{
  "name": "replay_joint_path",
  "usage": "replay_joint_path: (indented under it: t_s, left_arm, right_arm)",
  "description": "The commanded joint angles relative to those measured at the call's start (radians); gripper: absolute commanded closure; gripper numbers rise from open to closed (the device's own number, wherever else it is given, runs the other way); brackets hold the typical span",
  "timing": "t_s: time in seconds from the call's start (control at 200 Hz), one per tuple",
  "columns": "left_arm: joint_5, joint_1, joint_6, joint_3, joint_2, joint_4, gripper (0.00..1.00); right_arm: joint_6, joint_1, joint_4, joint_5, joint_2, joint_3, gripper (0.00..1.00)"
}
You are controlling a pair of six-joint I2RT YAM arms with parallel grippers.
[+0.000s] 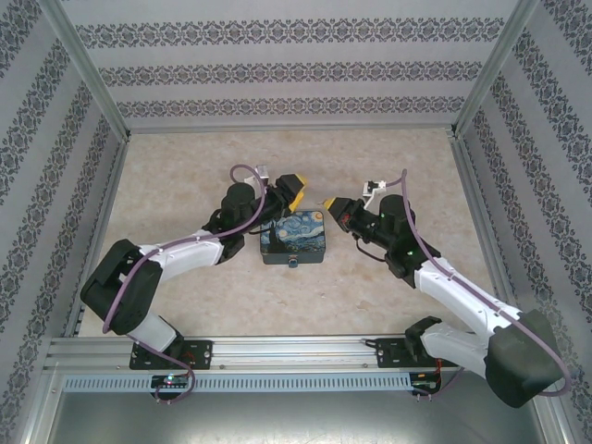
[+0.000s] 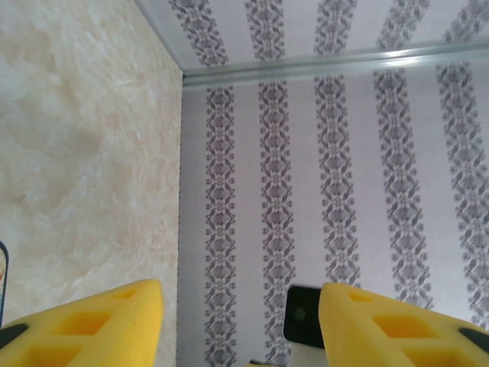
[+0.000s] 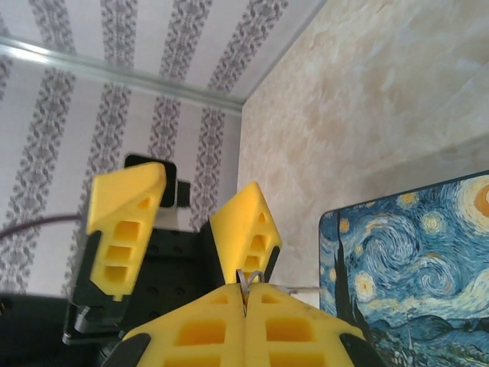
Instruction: Unlock the padlock with the key
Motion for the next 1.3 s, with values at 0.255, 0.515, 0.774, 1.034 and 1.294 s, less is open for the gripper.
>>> replay_joint_path:
  t_s: [0.255,0.515,0.774,1.034,1.294]
  left_arm:
    - [-0.194,-0.081,-0.198,-0.062,-0.002,0.186,0.63]
    - [-0.228,-0.105,-0.226,-0.063,0.029,0.226,0.7]
    - [-0.237,-0.117,-0.23,-0.069,0.052,0.219,0.71]
    - [-0.235,-0.131,-0.24,-0.051,0.083,0.237,0.71]
    - [-0.242,-0.143,-0.245,-0.043,0.087,0.246,0.74]
  right_arm:
    - [0.179,0.139,0.038,0.362,0.016,-0.002,1.0]
    - [0.187,0.159,0.063,0.373,0.06,0.012,1.0]
    - [0.181,0.166,0.074,0.381,0.058,0.016,1.0]
    - [0.181,0.175,0.084,0.378,0.069,0.027,1.0]
    - [0.184,0.18,0.09,0.372,0.088,0.031,1.0]
